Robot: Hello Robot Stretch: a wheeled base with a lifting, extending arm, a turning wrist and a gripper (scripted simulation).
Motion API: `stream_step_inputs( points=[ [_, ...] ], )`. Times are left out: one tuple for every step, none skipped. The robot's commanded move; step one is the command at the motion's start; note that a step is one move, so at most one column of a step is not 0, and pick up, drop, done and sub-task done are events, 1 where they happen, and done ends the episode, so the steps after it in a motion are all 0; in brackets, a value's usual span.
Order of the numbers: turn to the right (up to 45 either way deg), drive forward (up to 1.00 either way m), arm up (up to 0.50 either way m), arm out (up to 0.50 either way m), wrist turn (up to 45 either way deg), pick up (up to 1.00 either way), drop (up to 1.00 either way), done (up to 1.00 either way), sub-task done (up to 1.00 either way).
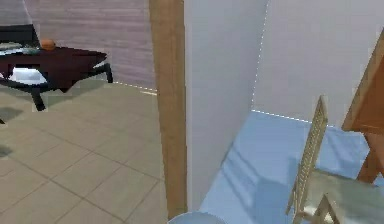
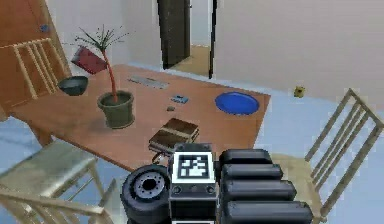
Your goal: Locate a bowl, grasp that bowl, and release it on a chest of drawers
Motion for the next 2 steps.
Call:
stream_step_inputs(
  points=[
    [0.0,0.05,0.0,0.0,0.0,0.0,0.0,0.0,0.0],
    [-45.0,0.0,0.0,0.0,0.0,0.0,0.0,0.0,0.0]
  ],
)
